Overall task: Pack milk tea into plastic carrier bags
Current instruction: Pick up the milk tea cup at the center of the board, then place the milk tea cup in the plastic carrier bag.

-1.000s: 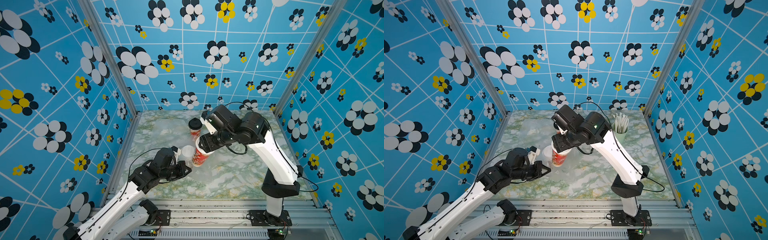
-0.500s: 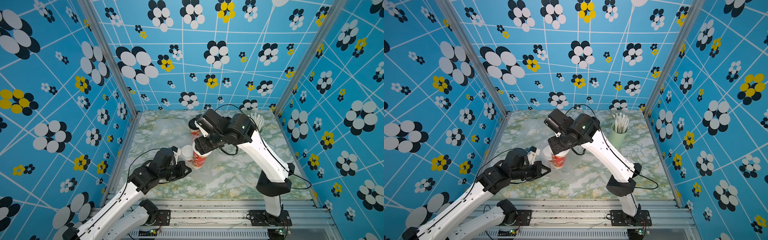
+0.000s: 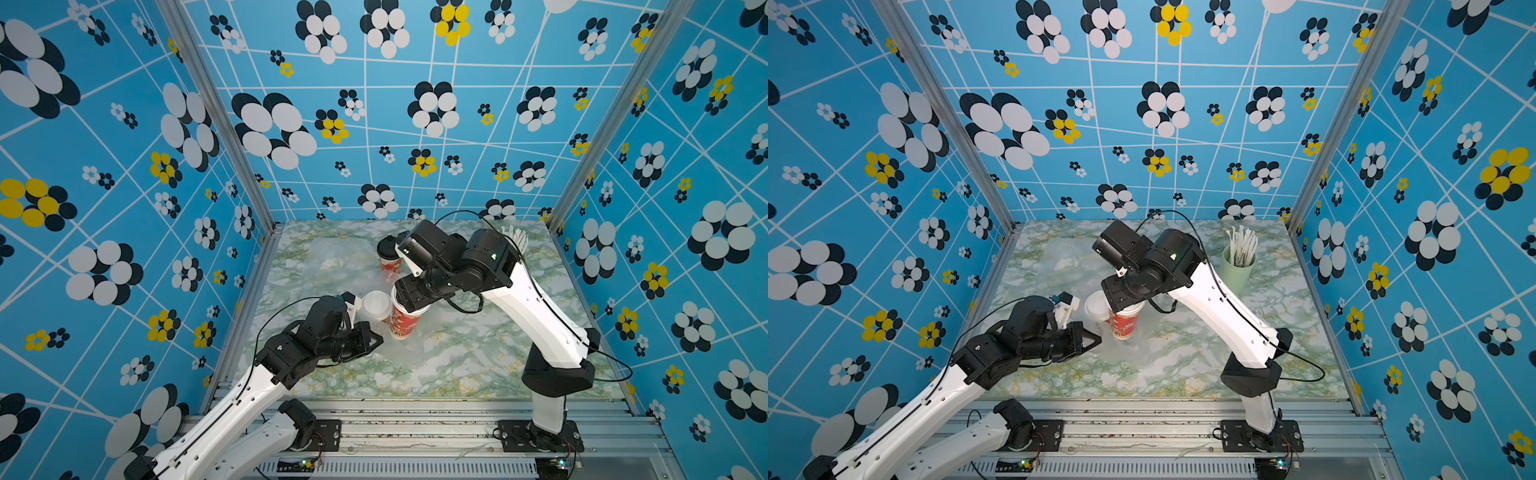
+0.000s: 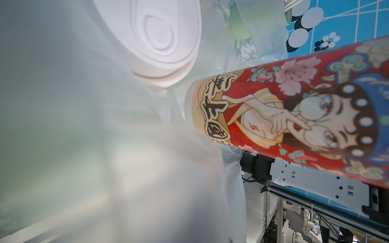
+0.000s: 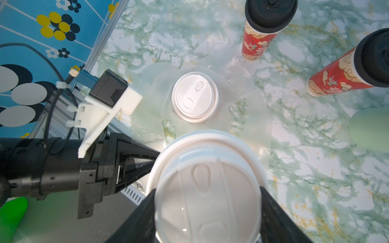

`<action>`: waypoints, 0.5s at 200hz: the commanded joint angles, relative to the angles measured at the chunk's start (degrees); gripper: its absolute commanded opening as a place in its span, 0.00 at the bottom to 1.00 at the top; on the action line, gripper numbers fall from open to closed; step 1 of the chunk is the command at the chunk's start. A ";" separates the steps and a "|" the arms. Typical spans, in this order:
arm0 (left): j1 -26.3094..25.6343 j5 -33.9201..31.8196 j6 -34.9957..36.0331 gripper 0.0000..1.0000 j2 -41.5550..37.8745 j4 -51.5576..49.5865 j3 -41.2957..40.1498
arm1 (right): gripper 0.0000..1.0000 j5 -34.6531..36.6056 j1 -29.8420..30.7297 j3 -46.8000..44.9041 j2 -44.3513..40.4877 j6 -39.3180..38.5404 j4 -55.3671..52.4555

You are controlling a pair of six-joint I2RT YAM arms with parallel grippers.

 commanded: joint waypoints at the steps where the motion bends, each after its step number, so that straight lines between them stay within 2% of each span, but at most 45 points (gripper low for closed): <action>1: 0.19 0.04 0.67 0.00 0.36 -0.78 2.02 | 0.58 -0.03 0.58 -1.29 -2.59 0.65 -10.75; 100: 0.15 1.07 0.28 0.00 0.85 1.02 2.13 | 0.58 -3.19 2.26 -12.25 -2.51 -0.07 -6.42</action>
